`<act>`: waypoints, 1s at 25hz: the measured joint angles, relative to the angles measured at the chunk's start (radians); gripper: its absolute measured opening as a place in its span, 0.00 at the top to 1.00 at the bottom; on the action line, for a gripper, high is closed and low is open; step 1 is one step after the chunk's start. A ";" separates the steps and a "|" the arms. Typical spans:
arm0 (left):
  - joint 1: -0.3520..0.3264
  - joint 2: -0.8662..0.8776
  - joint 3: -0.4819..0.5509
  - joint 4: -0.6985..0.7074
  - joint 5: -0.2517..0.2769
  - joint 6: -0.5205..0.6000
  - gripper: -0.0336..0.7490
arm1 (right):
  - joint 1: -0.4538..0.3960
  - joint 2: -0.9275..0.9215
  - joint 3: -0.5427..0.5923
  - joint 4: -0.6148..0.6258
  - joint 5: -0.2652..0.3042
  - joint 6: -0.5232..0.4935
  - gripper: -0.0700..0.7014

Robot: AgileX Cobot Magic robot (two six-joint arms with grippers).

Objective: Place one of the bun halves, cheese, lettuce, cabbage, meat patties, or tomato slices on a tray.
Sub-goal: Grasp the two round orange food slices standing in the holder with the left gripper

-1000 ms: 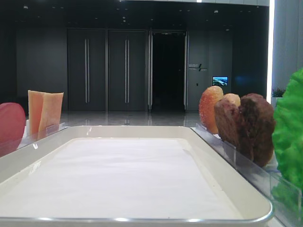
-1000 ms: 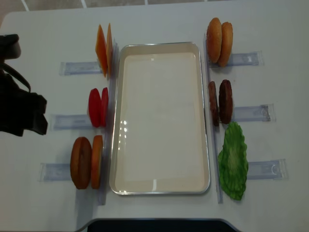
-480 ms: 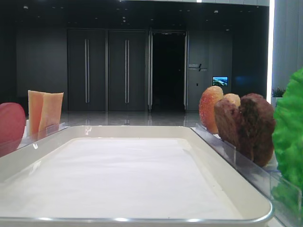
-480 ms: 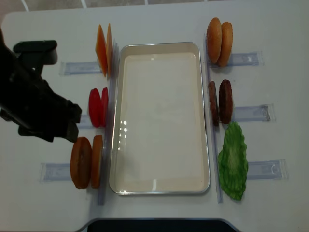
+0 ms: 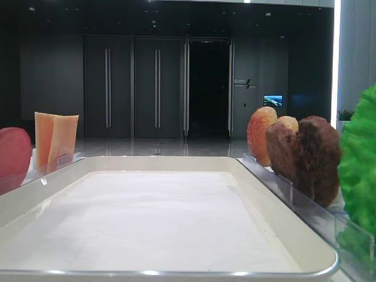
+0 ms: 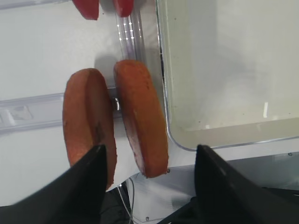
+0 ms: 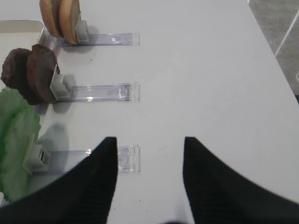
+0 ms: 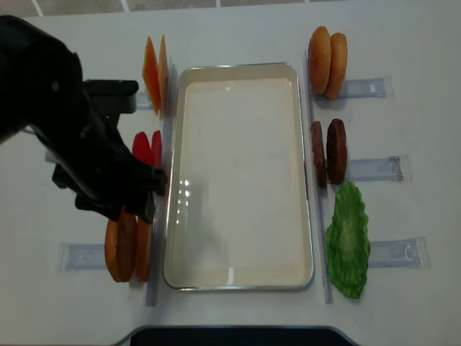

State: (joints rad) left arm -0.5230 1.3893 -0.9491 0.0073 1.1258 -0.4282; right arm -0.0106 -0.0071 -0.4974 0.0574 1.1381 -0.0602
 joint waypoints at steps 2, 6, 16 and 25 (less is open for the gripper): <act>0.000 0.015 0.000 0.000 0.000 -0.002 0.38 | 0.000 0.000 0.000 0.000 0.000 0.000 0.46; 0.000 0.030 0.000 0.000 -0.002 -0.016 0.38 | 0.000 0.000 0.000 0.000 0.000 0.000 0.46; 0.000 0.063 0.000 0.000 -0.017 -0.022 0.38 | 0.000 0.000 0.000 0.000 0.000 0.000 0.46; 0.000 0.123 0.001 0.000 -0.023 -0.022 0.38 | 0.000 0.000 0.000 0.000 0.000 0.000 0.46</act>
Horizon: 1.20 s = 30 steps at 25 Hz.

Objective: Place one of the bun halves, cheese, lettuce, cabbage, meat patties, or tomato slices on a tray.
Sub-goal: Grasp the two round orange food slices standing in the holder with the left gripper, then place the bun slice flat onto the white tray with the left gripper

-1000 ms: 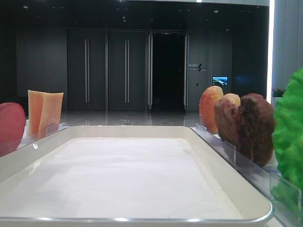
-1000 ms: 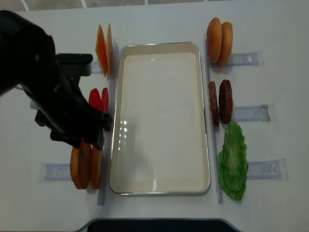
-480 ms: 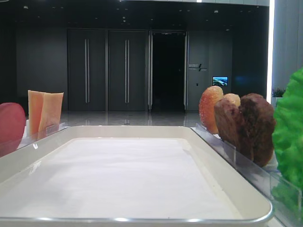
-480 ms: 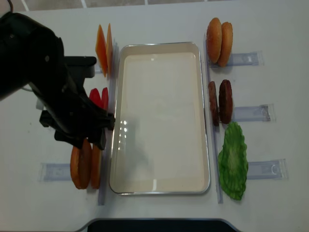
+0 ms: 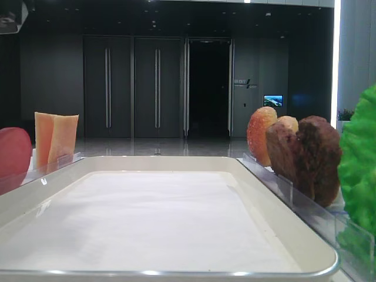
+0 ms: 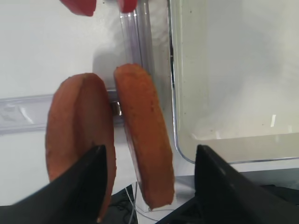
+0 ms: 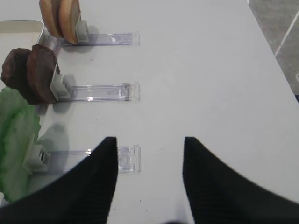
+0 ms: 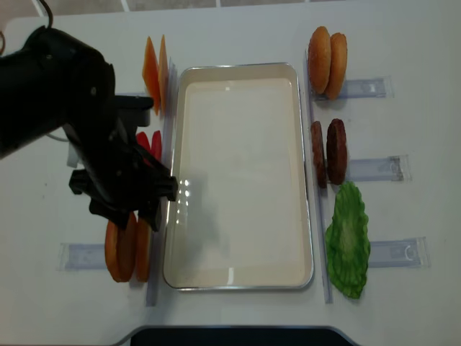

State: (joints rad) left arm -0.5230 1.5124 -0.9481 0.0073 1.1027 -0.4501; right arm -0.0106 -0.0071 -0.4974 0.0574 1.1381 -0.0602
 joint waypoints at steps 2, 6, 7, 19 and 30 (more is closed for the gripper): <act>0.000 0.009 0.004 0.000 -0.010 0.000 0.38 | 0.000 0.000 0.000 0.000 0.000 0.000 0.46; 0.000 0.034 0.006 0.000 -0.018 0.000 0.38 | 0.000 0.000 0.000 0.000 0.000 0.000 0.46; 0.000 0.039 0.006 0.000 -0.018 0.000 0.38 | 0.000 0.000 0.000 0.000 0.000 0.000 0.46; 0.000 0.066 0.006 0.000 -0.017 0.000 0.59 | 0.000 0.000 0.000 0.000 0.000 0.000 0.46; 0.000 0.066 0.006 0.011 0.034 0.011 0.77 | 0.000 0.000 0.000 0.000 0.000 0.000 0.46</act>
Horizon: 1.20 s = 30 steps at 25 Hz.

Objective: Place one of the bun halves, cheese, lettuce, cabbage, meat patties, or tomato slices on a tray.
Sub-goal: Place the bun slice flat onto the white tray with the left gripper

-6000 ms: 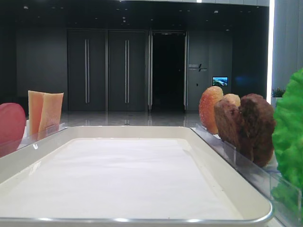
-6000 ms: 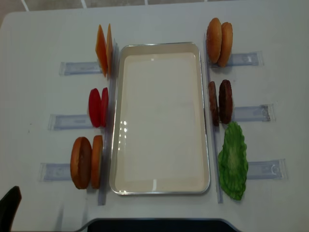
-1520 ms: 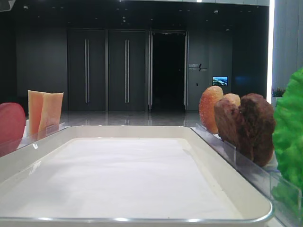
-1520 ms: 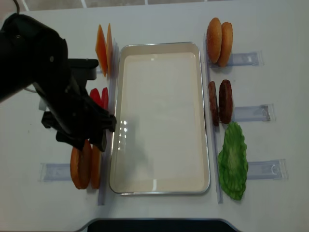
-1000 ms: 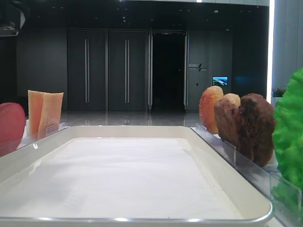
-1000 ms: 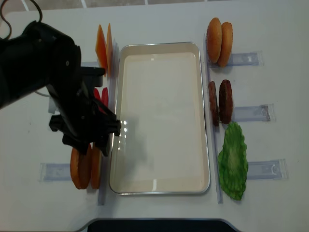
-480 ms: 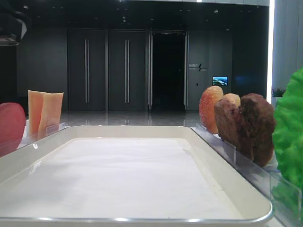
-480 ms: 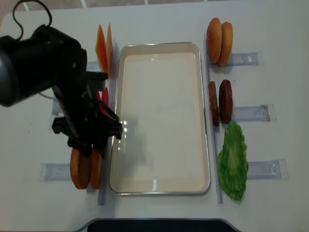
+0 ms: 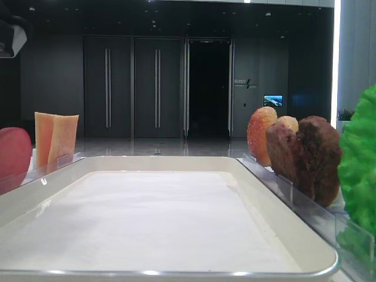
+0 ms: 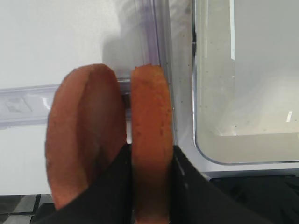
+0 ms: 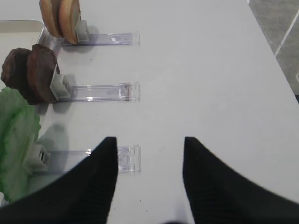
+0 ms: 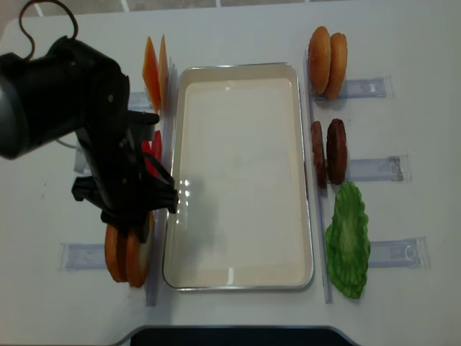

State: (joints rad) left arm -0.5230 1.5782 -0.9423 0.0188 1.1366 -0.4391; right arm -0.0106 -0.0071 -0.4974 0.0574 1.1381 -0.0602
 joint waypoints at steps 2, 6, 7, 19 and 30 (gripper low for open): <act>0.000 0.000 0.000 0.000 0.005 0.000 0.77 | 0.000 0.000 0.000 0.000 0.000 0.000 0.46; 0.000 -0.001 0.000 0.000 0.033 0.001 0.77 | 0.000 0.000 0.000 0.000 0.000 0.000 0.46; 0.000 -0.007 0.000 0.000 0.035 0.002 0.77 | 0.000 0.000 0.000 0.000 0.000 0.000 0.46; 0.000 -0.109 0.000 0.008 0.060 0.004 0.77 | 0.000 0.000 0.000 0.000 0.000 0.000 0.46; 0.000 -0.169 -0.050 -0.019 0.074 0.004 0.77 | 0.000 0.000 0.000 0.000 0.000 0.000 0.46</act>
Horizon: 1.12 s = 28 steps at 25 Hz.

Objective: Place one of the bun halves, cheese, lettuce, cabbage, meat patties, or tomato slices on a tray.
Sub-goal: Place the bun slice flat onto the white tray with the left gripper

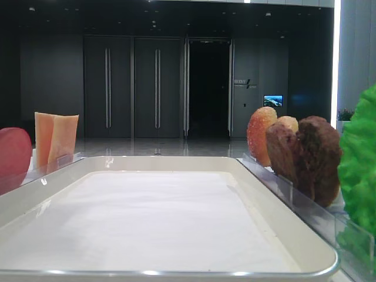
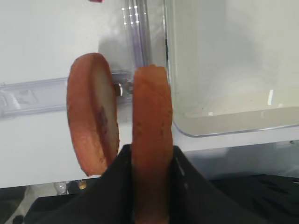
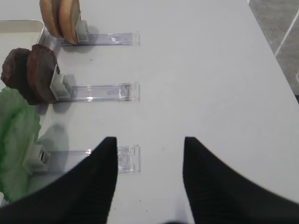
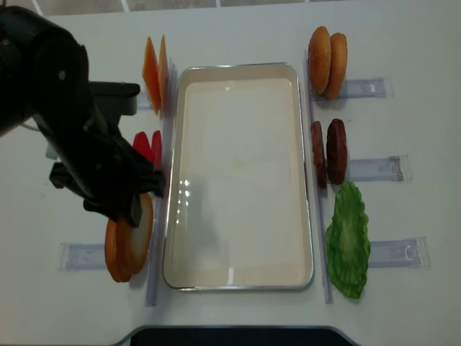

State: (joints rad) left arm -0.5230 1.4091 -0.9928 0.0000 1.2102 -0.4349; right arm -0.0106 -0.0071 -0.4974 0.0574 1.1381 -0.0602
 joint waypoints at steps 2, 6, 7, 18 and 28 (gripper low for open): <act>0.000 -0.002 -0.020 -0.016 0.001 0.000 0.77 | 0.000 0.000 0.000 0.000 0.000 0.000 0.46; 0.000 -0.004 -0.037 -0.053 -0.020 0.003 0.77 | 0.000 0.000 0.000 0.000 0.000 0.000 0.46; 0.000 -0.004 -0.037 -0.071 -0.039 0.009 0.77 | 0.000 0.000 0.000 0.000 0.000 0.000 0.46; 0.000 0.111 -0.037 -0.320 -0.298 0.178 0.77 | 0.000 0.000 0.000 0.000 0.000 0.000 0.46; 0.000 0.234 -0.037 -0.492 -0.413 0.342 0.77 | 0.000 0.000 0.000 0.000 0.000 0.000 0.46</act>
State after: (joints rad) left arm -0.5230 1.6431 -1.0300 -0.4919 0.7970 -0.0932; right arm -0.0106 -0.0071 -0.4974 0.0574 1.1381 -0.0602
